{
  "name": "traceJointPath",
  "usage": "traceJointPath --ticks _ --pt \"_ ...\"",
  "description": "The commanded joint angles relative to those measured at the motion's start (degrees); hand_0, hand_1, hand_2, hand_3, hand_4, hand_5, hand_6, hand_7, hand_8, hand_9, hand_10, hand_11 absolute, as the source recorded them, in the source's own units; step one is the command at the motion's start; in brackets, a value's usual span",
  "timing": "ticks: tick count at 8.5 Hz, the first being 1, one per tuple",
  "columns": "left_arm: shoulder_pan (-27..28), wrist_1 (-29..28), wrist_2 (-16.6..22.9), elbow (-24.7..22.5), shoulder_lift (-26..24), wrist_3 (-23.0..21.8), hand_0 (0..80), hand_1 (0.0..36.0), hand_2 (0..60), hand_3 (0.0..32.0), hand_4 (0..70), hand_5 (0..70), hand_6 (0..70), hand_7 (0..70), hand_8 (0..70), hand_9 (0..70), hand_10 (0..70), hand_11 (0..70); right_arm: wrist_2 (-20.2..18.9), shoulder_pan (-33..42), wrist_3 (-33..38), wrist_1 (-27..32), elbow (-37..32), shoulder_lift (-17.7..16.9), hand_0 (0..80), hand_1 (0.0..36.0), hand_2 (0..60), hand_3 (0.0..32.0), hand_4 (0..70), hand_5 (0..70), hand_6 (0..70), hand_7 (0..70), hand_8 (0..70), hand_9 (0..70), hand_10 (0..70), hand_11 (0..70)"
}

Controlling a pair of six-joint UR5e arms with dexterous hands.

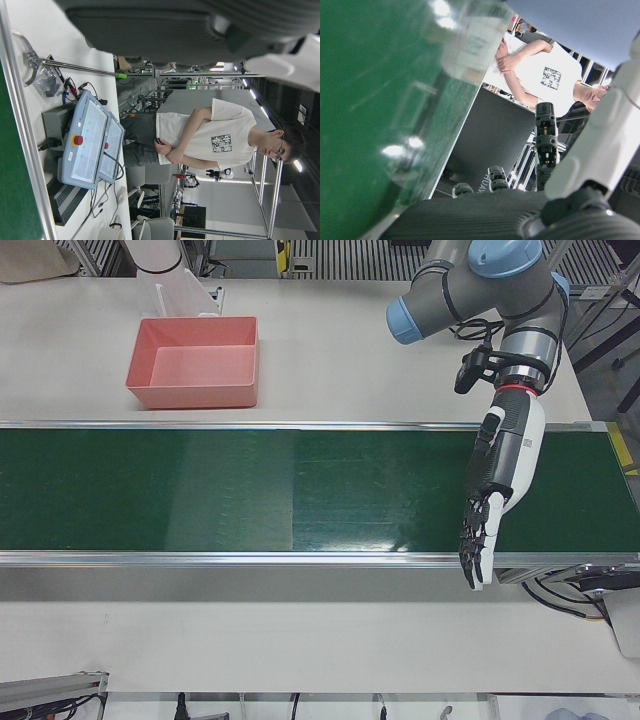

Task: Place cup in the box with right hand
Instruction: 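Close the right hand around the blue cup on the belt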

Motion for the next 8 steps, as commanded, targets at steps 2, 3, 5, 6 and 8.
traceJointPath --ticks 2,3,5,6,8 --pt "0.00 0.05 0.00 0.00 0.00 0.00 0.0 0.0 0.0 0.0 0.0 0.0 0.0 0.0 0.0 0.0 0.0 0.0 0.00 0.52 -0.18 -0.05 -0.12 -0.04 46.4 0.0 0.0 18.6 32.8 1.1 0.4 15.5 0.9 2.4 0.0 0.0" --pt "0.00 -0.04 0.00 0.00 0.00 0.00 0.0 0.0 0.0 0.0 0.0 0.0 0.0 0.0 0.0 0.0 0.0 0.0 0.00 0.52 -0.27 -0.05 -0.21 -0.21 46.5 0.0 0.0 18.4 33.5 1.1 0.5 15.6 0.9 2.4 0.0 0.0" --pt "0.00 -0.04 0.00 0.00 0.00 0.00 0.0 0.0 0.0 0.0 0.0 0.0 0.0 0.0 0.0 0.0 0.0 0.0 0.00 1.39 -0.27 -1.89 -0.12 -0.13 46.6 0.2 0.0 18.8 33.6 1.1 0.4 15.6 1.0 2.5 0.0 0.0" --pt "0.00 -0.04 0.00 0.00 0.00 0.00 0.0 0.0 0.0 0.0 0.0 0.0 0.0 0.0 0.0 0.0 0.0 0.0 0.00 2.18 -0.53 -2.68 -0.04 -0.21 46.9 0.4 0.0 17.6 35.6 1.1 0.6 16.1 1.2 3.0 0.0 0.0" --pt "0.00 0.05 0.00 -0.09 0.00 0.00 0.0 0.0 0.0 0.0 0.0 0.0 0.0 0.0 0.0 0.0 0.0 0.0 0.00 4.20 -1.49 -2.78 0.31 -0.30 47.0 0.0 0.0 0.0 70.0 0.0 5.4 23.2 2.0 4.4 1.2 0.4"
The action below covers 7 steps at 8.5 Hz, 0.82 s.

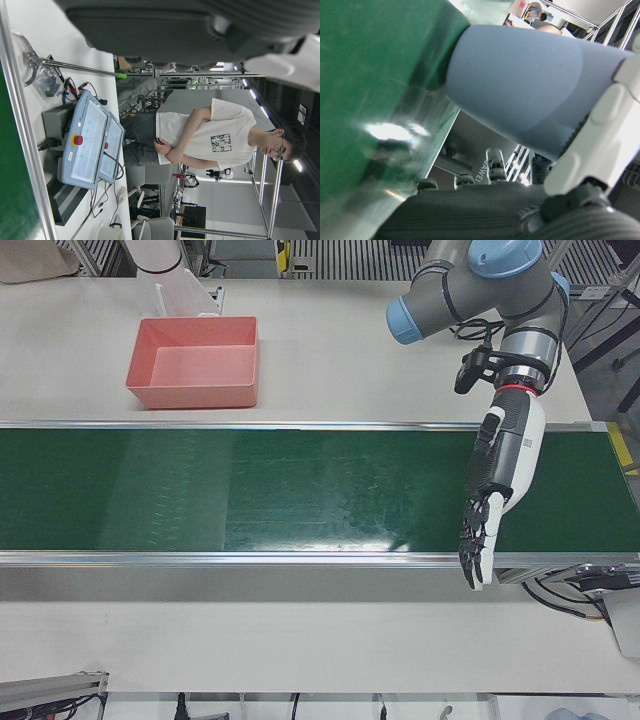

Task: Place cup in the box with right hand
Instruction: 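Close the right hand around the blue cup on the belt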

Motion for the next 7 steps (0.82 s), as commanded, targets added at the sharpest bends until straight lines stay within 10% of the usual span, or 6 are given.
traceJointPath --ticks 1,3,4,7 --pt "0.00 0.08 0.00 -0.09 0.00 0.00 0.0 0.0 0.0 0.0 0.0 0.0 0.0 0.0 0.0 0.0 0.0 0.0 0.01 3.06 -1.27 -0.55 0.58 0.01 48.0 0.0 0.0 0.0 70.0 0.0 6.4 29.4 1.7 5.0 1.1 0.0" --pt "0.00 0.08 0.00 -0.09 0.00 0.00 0.0 0.0 0.0 0.0 0.0 0.0 0.0 0.0 0.0 0.0 0.0 0.0 0.01 4.21 -1.72 -0.55 1.02 0.01 48.2 19.3 48.4 0.0 70.0 0.0 7.6 32.0 2.1 6.4 1.8 1.9" --pt "0.00 0.08 0.00 -0.09 0.00 0.00 0.0 0.0 0.0 0.0 0.0 0.0 0.0 0.0 0.0 0.0 0.0 0.0 0.01 4.82 -1.98 -0.55 2.67 0.01 50.0 25.3 60.0 0.0 70.0 0.9 7.8 31.1 2.8 7.1 2.6 3.5" --pt "0.00 0.08 0.00 -0.09 0.00 0.00 0.0 0.0 0.0 0.0 0.0 0.0 0.0 0.0 0.0 0.0 0.0 0.0 -0.08 5.00 -2.16 -0.55 6.46 -2.00 51.4 29.1 60.0 0.0 70.0 1.9 7.7 28.1 3.3 7.2 3.7 5.4"
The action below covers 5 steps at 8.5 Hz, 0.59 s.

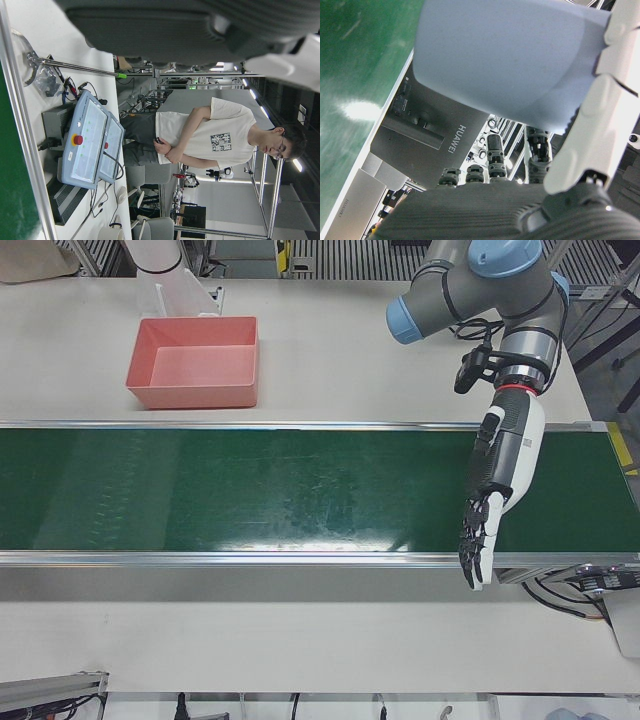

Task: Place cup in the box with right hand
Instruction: 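Lift the blue cup off the belt and carry it toward the pink tray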

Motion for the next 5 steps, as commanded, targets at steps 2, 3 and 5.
traceJointPath --ticks 2,3,5 --pt "0.00 0.00 0.00 0.00 0.00 0.00 0.0 0.0 0.0 0.0 0.0 0.0 0.0 0.0 0.0 0.0 0.0 0.0 -0.06 -0.05 -3.16 -1.31 10.49 -2.63 51.2 27.5 60.0 0.0 70.0 1.6 7.7 28.6 3.3 7.5 3.8 5.4" --pt "0.00 0.00 0.00 0.08 0.00 0.00 0.0 0.0 0.0 0.0 0.0 0.0 0.0 0.0 0.0 0.0 0.0 0.0 -0.06 -0.49 -3.70 -4.19 16.19 -3.51 51.1 27.1 60.0 0.0 70.0 1.6 7.6 28.1 3.2 7.2 3.8 5.4" --pt "0.00 0.00 0.00 0.08 0.00 0.00 0.0 0.0 0.0 0.0 0.0 0.0 0.0 0.0 0.0 0.0 0.0 0.0 -0.06 -3.64 -8.77 -9.03 28.22 -3.69 53.5 23.5 49.9 0.0 70.0 1.6 7.8 29.2 3.3 7.6 3.4 4.9"
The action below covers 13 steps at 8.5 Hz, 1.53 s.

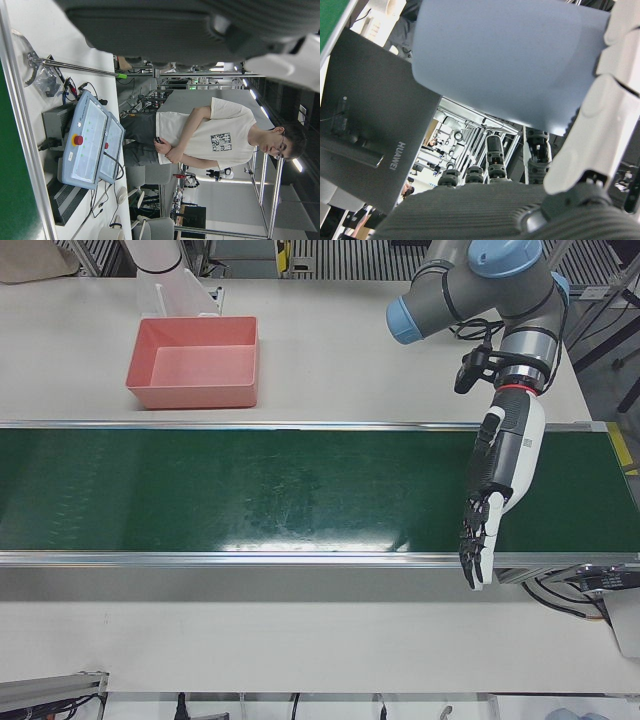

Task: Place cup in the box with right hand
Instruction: 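Lift the blue cup off the belt and carry it toward the pink tray, then lower the cup into the pink tray and open the right hand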

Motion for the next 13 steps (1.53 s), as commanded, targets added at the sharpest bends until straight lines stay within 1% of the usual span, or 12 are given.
traceJointPath --ticks 1,2,3,4,5,6,7,8,10,11,12,13 --pt "0.00 -0.09 0.00 0.04 0.00 0.00 0.0 0.0 0.0 0.0 0.0 0.0 0.0 0.0 0.0 0.0 0.0 0.0 0.26 -7.17 -12.84 -6.61 20.20 -0.15 51.2 26.7 60.0 0.0 70.0 1.5 7.8 29.0 3.4 7.6 4.0 5.6" --pt "0.00 0.00 0.00 0.04 0.00 0.00 0.0 0.0 0.0 0.0 0.0 0.0 0.0 0.0 0.0 0.0 0.0 0.0 0.87 -12.61 -19.27 -6.62 24.19 2.29 52.4 25.3 56.6 0.0 70.0 1.6 7.8 29.3 3.4 7.6 3.8 5.3" --pt "0.00 0.00 0.00 0.04 0.00 0.00 0.0 0.0 0.0 0.0 0.0 0.0 0.0 0.0 0.0 0.0 0.0 0.0 1.14 -17.97 -21.33 -6.71 24.06 4.84 53.5 23.5 48.5 0.0 70.0 1.6 8.0 30.0 3.5 7.9 3.8 5.5" --pt "0.00 0.00 0.00 0.04 0.00 0.00 0.0 0.0 0.0 0.0 0.0 0.0 0.0 0.0 0.0 0.0 0.0 0.0 2.62 -23.59 -24.57 -6.53 24.06 6.43 58.5 16.1 18.7 0.0 70.0 1.6 8.3 31.5 3.9 8.6 3.9 5.6" --pt "0.00 0.00 0.00 0.04 0.00 0.00 0.0 0.0 0.0 0.0 0.0 0.0 0.0 0.0 0.0 0.0 0.0 0.0 6.72 -31.22 -27.56 -6.36 23.97 7.75 59.9 13.3 8.2 0.0 70.0 1.6 8.6 33.2 4.3 9.4 4.4 6.2" --pt "0.00 0.00 0.00 -0.05 0.00 0.00 0.0 0.0 0.0 0.0 0.0 0.0 0.0 0.0 0.0 0.0 0.0 0.0 10.94 -38.86 -32.03 -5.84 23.53 9.59 59.9 13.3 8.2 0.0 70.0 1.6 8.7 34.0 4.2 9.5 4.4 6.2" --pt "0.00 -0.09 0.00 0.03 0.00 0.00 0.0 0.0 0.0 0.0 0.0 0.0 0.0 0.0 0.0 0.0 0.0 0.0 12.29 -43.64 -37.12 -4.18 22.05 12.22 59.5 12.7 6.7 0.0 70.0 1.5 8.8 34.1 4.2 9.5 4.7 6.6" --pt "0.00 -0.09 0.00 0.04 0.00 0.00 0.0 0.0 0.0 0.0 0.0 0.0 0.0 0.0 0.0 0.0 0.0 0.0 12.48 -46.30 -40.48 2.89 18.38 12.51 58.4 11.0 3.2 0.0 70.0 1.2 8.5 32.7 4.2 9.3 5.5 7.7" --pt "0.00 0.00 0.00 0.04 0.00 0.00 0.0 0.0 0.0 0.0 0.0 0.0 0.0 0.0 0.0 0.0 0.0 0.0 14.84 -50.09 -46.12 16.60 8.73 12.77 57.4 9.1 0.5 0.0 70.0 1.0 8.3 31.0 4.5 9.3 7.1 9.8" --pt "0.00 0.00 0.00 0.04 0.00 0.00 0.0 0.0 0.0 0.0 0.0 0.0 0.0 0.0 0.0 0.0 0.0 0.0 15.11 -51.06 -45.88 23.54 2.32 13.47 57.7 9.4 0.6 0.0 70.0 1.1 8.3 31.2 4.4 9.1 6.5 9.1" --pt "0.00 0.00 0.00 0.04 0.00 0.00 0.0 0.0 0.0 0.0 0.0 0.0 0.0 0.0 0.0 0.0 0.0 0.0 15.20 -52.37 -45.96 30.83 -2.18 13.65 57.8 9.7 1.0 0.0 70.0 1.1 8.3 31.8 4.4 9.2 6.2 8.6" --pt "0.00 0.00 0.00 0.04 0.00 0.00 0.0 0.0 0.0 0.0 0.0 0.0 0.0 0.0 0.0 0.0 0.0 0.0 16.16 -53.08 -46.14 32.47 -2.74 13.74 56.9 7.7 0.0 0.0 70.0 0.8 8.4 32.7 4.5 9.3 6.2 8.4"
